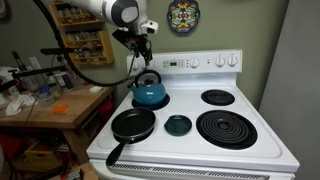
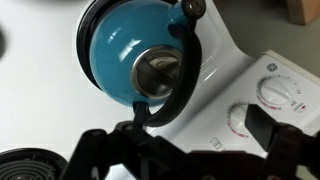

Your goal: Place the teapot on the front right plate and the pan on the front left plate of the stove

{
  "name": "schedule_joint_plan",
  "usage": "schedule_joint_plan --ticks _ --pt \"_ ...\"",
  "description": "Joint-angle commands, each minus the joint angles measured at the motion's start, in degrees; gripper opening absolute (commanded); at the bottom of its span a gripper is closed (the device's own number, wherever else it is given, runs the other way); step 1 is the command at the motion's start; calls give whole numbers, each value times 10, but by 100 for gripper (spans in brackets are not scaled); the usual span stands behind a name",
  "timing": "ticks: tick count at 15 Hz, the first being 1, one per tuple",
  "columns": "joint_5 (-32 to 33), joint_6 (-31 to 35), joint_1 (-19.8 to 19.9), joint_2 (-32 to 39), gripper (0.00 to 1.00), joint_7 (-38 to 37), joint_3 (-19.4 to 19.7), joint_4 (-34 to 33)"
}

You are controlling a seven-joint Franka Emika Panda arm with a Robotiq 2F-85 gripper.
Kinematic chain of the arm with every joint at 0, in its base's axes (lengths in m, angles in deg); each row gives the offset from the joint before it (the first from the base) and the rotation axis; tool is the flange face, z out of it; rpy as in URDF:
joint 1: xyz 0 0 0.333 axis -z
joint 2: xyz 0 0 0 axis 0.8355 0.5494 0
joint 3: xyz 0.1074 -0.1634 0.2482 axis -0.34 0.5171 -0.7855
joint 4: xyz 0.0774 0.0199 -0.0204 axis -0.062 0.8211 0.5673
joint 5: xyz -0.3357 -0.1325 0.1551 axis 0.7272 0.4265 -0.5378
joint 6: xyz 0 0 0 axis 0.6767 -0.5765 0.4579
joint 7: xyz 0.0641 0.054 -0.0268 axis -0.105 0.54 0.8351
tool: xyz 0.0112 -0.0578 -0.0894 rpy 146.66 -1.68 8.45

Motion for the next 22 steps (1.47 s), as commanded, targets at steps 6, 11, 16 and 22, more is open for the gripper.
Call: schedule_joint_plan --ticks 6,11,16,22 --pt "-4 0 -6 21 100 -13 1 -17" --pt "25 9 -15 62 100 -54 -4 -40" --pt "102 -15 -44 119 100 -108 -6 -81" --pt "159 1 -67 152 100 -145 3 -101"
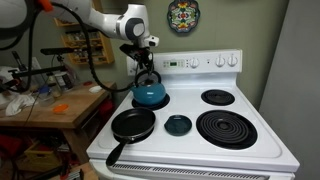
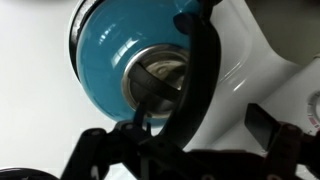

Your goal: Place the teapot on the front right plate and the pan on the front left plate of the stove

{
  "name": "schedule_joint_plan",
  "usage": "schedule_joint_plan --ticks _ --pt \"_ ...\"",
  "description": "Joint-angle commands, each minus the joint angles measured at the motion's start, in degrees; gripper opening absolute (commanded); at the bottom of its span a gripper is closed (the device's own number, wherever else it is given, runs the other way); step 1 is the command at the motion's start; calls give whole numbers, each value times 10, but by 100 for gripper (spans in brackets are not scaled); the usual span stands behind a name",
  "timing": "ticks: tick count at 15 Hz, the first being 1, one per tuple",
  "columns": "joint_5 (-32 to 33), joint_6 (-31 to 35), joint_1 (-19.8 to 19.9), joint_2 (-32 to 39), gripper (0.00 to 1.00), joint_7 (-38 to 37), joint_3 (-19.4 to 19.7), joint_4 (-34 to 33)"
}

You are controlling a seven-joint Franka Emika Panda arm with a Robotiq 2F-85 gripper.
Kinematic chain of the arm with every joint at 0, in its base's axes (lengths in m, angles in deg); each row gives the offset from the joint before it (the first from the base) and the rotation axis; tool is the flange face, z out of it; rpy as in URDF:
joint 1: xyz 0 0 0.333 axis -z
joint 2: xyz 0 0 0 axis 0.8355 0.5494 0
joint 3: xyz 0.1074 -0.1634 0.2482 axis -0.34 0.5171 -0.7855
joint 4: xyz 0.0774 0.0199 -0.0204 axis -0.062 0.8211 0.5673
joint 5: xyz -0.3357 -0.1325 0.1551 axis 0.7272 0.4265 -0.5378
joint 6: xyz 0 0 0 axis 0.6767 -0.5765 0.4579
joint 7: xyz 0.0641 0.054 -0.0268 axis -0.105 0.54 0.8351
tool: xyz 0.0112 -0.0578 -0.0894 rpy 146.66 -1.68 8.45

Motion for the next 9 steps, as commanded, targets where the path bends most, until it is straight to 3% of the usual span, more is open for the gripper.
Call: schedule_joint_plan --ticks 1,2,3,4,8,9 --pt "24 2 -16 20 98 -20 7 -23" --pt "23 3 -17 24 92 -19 7 -27" --pt "25 1 -19 27 75 -21 8 -30" --pt "25 -2 -20 29 73 -21 9 -31" --pt "46 -6 -24 32 41 -36 18 -31" --pt "49 -7 -24 32 72 -38 19 -31"
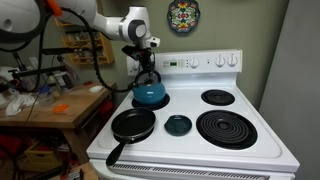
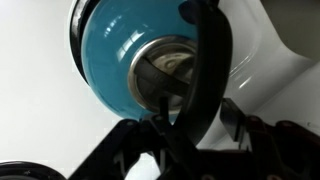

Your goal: Place the teapot on the front right plate and the pan on the front left plate of the stove

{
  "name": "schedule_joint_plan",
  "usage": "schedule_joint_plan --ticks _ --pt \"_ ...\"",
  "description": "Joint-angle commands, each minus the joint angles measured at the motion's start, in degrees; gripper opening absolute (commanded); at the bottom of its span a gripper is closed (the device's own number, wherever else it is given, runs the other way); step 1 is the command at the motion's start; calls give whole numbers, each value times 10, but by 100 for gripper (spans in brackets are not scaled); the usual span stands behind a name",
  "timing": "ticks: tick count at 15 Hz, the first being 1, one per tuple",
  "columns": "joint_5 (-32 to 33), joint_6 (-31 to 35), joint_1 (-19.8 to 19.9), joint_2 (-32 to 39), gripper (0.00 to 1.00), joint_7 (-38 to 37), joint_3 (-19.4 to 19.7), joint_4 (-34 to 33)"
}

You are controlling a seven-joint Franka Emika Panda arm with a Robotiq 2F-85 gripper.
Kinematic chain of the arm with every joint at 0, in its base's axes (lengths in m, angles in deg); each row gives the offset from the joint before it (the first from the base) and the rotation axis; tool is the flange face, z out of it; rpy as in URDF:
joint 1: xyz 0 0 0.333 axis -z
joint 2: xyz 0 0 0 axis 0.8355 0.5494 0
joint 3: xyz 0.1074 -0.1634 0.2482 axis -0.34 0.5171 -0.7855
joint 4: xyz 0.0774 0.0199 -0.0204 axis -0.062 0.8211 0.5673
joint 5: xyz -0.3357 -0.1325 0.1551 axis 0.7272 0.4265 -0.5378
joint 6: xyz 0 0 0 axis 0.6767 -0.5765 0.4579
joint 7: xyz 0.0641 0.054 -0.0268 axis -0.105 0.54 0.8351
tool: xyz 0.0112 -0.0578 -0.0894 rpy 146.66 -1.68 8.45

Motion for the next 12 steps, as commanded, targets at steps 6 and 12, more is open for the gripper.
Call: schedule_joint_plan --ticks 6,12 --pt "23 -9 -15 14 51 -29 12 -11" --pt "24 -13 -14 5 8 -46 19 -7"
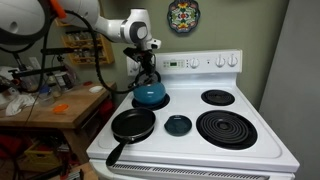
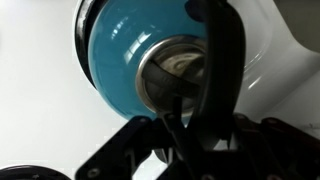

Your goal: Place the teapot on the front right plate and the pan on the front left plate of the stove

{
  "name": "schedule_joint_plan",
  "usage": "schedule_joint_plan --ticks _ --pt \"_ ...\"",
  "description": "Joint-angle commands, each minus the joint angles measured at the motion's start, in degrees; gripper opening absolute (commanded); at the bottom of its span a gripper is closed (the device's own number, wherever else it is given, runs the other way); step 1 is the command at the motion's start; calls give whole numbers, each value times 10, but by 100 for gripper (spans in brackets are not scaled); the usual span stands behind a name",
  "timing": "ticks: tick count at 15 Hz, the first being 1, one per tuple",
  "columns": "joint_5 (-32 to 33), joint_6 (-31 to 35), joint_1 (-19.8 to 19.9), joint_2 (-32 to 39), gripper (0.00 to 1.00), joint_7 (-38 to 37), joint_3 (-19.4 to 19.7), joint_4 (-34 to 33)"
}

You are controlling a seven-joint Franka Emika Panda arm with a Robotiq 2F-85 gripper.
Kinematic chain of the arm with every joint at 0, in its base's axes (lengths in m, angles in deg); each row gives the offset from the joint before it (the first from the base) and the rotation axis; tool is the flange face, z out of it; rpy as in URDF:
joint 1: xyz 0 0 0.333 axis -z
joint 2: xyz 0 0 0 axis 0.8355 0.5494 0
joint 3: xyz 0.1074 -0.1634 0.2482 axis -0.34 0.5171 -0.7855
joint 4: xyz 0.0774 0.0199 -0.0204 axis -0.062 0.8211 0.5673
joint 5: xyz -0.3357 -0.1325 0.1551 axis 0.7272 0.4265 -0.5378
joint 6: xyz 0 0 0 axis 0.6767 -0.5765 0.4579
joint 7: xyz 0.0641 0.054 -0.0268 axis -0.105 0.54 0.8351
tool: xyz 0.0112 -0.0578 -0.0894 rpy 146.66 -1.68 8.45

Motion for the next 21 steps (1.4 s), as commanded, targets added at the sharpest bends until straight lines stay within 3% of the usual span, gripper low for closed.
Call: schedule_joint_plan --ticks 1,20,21 --pt "8 -10 -7 -7 2 -30 11 -3" --pt "12 -3 23 -46 2 -88 50 5" --pt "2 -1 24 -21 9 -79 47 -3"
